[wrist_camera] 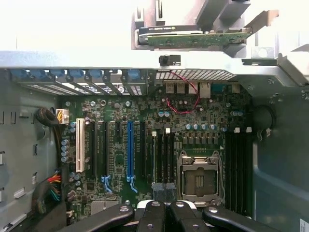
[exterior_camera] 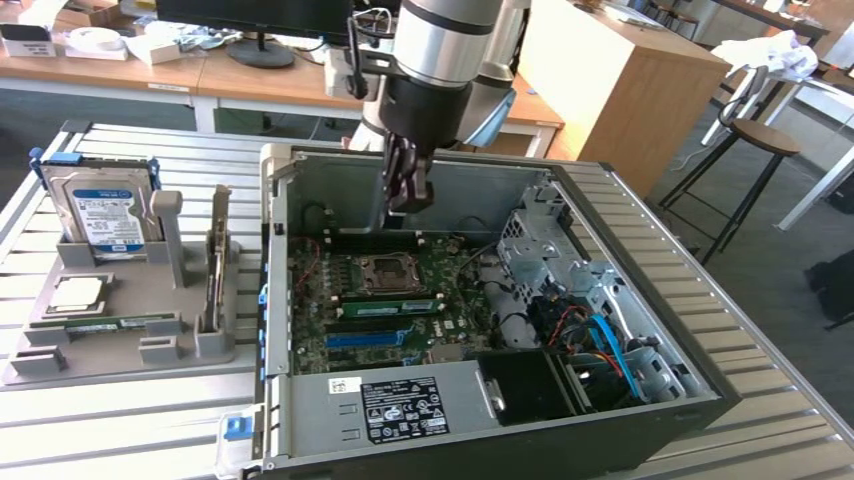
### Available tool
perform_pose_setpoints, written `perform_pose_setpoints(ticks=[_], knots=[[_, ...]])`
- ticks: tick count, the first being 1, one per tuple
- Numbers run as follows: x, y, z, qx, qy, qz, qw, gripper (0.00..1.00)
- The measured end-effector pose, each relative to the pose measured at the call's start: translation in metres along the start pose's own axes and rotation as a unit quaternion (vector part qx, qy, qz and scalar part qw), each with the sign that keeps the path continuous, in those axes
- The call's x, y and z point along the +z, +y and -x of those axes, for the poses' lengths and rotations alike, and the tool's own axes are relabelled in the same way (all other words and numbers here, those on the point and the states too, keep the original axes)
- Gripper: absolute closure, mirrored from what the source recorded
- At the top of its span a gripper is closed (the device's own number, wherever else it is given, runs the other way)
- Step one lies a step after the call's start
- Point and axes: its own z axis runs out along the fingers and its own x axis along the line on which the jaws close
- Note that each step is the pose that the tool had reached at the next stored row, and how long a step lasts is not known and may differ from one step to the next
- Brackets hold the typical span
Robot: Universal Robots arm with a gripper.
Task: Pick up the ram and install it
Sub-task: 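Press down the ram until it locks into place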
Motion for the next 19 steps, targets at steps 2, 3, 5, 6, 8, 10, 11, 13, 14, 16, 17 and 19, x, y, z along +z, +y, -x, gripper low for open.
perform_pose_setpoints(ticks=[2,3,5,6,8,10,11,13,14,16,17,19], knots=[[0.0000,0.0000,0.000,0.000,-0.0001,0.0000,1.0000,0.90],[0.0000,0.0000,0.000,0.000,-0.0001,0.0000,1.0000,0.90],[-0.0001,0.0000,0.000,0.000,0.0000,0.0000,1.0000,0.90],[-0.0001,-0.0001,0.000,0.000,0.0000,0.0000,1.0000,0.90],[-0.0002,-0.0018,0.000,0.000,0.0001,0.0001,1.0000,0.90],[-0.0002,-0.0035,0.000,0.000,0.0000,0.0000,1.0000,0.90],[-0.0002,-0.0046,0.000,0.000,0.0001,0.0000,1.0000,0.90],[-0.0003,-0.0071,0.000,0.000,0.0000,0.0000,1.0000,0.90],[-0.0004,-0.0086,0.000,0.000,0.0000,0.0000,1.0000,0.90],[-0.0005,-0.0126,0.000,0.000,0.0000,0.0000,1.0000,0.90],[-0.0006,-0.0149,0.000,0.000,0.0000,0.0000,1.0000,0.90],[-0.0007,-0.0202,0.000,0.000,0.0000,0.0000,1.0000,0.90]])
